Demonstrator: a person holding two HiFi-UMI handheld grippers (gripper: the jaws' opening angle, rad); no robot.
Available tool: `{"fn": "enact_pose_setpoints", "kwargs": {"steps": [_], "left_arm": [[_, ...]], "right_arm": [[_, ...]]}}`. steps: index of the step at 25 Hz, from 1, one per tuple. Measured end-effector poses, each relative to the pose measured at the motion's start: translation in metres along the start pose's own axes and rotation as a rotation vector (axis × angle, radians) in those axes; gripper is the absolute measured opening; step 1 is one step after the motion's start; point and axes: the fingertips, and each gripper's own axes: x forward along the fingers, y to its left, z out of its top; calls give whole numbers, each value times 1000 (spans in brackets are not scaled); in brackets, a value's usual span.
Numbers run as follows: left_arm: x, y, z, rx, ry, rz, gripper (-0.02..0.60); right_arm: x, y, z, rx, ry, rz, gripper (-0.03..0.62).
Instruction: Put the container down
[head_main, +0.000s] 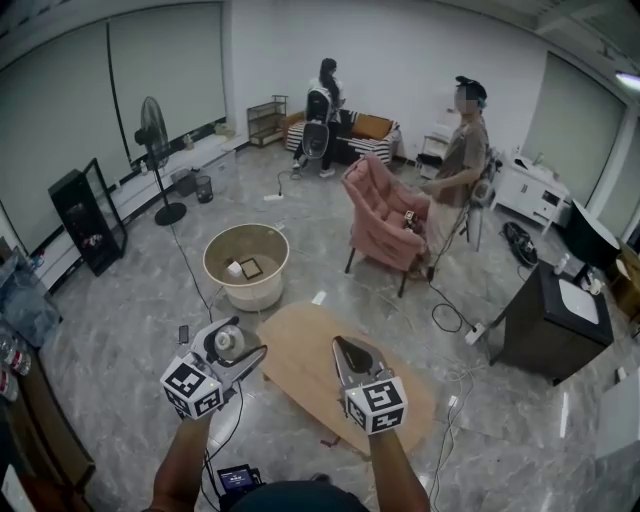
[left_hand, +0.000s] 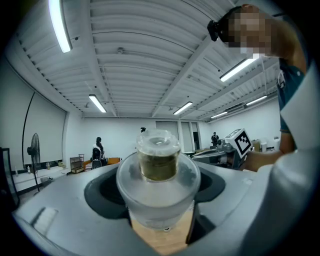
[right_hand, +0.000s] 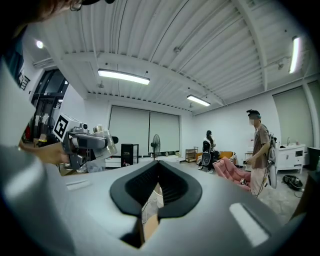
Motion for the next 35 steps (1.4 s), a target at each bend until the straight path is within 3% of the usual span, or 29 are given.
{"fn": "enact_pose_setpoints", "kwargs": {"steps": [13,27,35], "left_arm": [[52,14,-3,-7,5,-29,336],[136,108,-17,-39,-49,-265,336],[163,167,-23,-48,-61,-360,336]], "right_arm": [[26,-33,-4,19,10,3,5],[109,-67,-8,29,42,-221,5],[164,-69,-9,45,58,-311,5]]}}
